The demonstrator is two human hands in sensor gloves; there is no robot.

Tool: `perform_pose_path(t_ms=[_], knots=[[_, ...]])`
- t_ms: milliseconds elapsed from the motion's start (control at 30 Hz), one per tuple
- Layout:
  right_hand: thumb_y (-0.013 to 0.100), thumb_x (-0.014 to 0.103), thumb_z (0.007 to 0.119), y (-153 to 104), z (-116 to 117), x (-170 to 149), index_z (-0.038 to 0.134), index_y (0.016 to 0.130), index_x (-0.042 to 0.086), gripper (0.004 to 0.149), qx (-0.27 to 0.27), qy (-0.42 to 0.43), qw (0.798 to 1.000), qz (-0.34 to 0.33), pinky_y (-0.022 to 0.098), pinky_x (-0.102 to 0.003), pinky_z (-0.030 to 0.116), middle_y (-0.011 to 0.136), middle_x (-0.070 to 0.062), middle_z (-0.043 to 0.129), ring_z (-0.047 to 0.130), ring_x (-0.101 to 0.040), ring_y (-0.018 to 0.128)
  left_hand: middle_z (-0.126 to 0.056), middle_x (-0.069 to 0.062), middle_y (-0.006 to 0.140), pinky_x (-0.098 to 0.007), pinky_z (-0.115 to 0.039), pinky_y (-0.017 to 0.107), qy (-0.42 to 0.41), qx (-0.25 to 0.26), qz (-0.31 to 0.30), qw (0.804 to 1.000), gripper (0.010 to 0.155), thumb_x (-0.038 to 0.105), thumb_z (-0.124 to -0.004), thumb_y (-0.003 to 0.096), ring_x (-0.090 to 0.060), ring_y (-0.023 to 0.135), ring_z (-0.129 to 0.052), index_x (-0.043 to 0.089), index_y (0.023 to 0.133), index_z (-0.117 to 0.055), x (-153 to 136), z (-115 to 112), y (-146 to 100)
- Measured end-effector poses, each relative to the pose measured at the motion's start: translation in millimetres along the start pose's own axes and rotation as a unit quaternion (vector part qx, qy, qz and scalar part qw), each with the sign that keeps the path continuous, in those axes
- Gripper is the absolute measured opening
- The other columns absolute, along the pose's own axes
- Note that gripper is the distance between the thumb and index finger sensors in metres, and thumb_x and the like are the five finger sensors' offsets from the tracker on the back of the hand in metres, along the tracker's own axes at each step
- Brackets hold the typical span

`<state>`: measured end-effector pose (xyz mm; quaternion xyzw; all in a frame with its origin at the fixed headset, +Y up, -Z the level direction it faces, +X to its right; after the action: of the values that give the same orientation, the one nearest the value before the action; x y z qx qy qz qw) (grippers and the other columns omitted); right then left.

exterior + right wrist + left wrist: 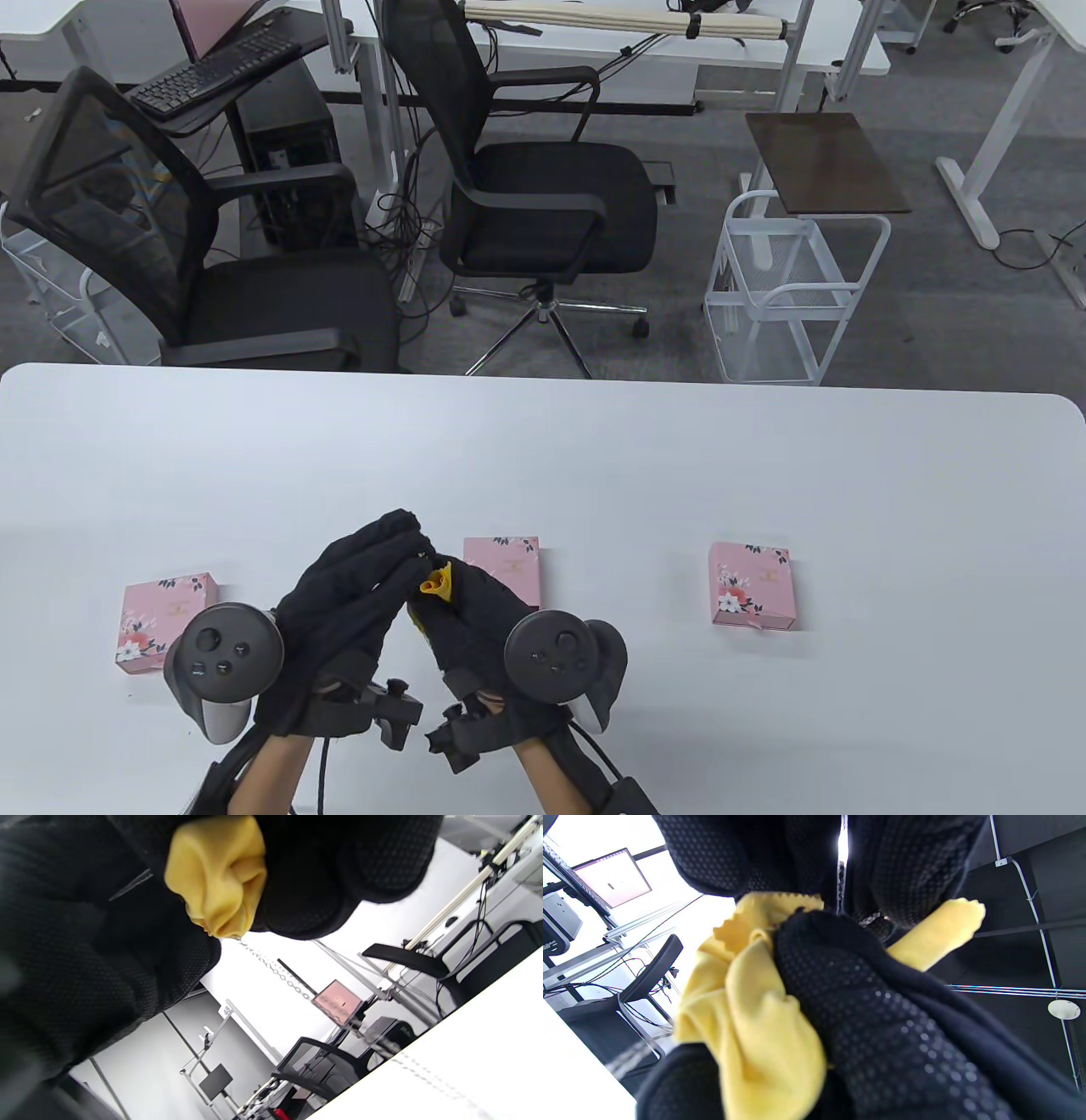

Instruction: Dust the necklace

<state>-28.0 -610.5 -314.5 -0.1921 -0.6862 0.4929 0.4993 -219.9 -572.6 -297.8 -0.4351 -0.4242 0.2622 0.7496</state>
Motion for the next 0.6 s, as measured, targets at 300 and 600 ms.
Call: perform_pose_path(t_ms=[300,600], knots=[[0.062,0.03,0.08,0,7,-4,0.077,0.096,0.009,0.04,0.011,-0.024,1.0,0.004,0.046,-0.045,0.085,0.084,-0.023,0.091,0.098,-0.037,0.057,-0.093,-0.002,0.098,-0.048,-0.079,0.062,-0.018,-0.001,-0.006,1.0,0.035,0.046,-0.09,0.0519,-0.027,0.087,-0.089,0.03,0.083,-0.095,1,4,0],[0.063,0.032,0.078,-1,17,-10,0.075,0.097,0.014,0.039,0.025,-0.036,0.999,0.009,0.047,-0.045,0.083,0.085,-0.021,0.09,0.097,-0.036,0.058,-0.094,-0.002,0.097,-0.048,-0.079,0.061,-0.027,-0.003,-0.009,1.0,0.035,0.046,-0.09,0.0519,-0.027,0.086,-0.09,0.03,0.083,-0.095,1,6,1]])
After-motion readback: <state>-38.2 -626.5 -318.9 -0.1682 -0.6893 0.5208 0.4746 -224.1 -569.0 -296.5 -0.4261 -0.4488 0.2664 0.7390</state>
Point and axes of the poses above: the tracker on the back of each hand, its own x axis roughly to the thumb side, its own y axis roughly from the wrist to the fingertips, z = x × y, the point moved 4 cm from there along y, roughly from the wrist to the fingertips
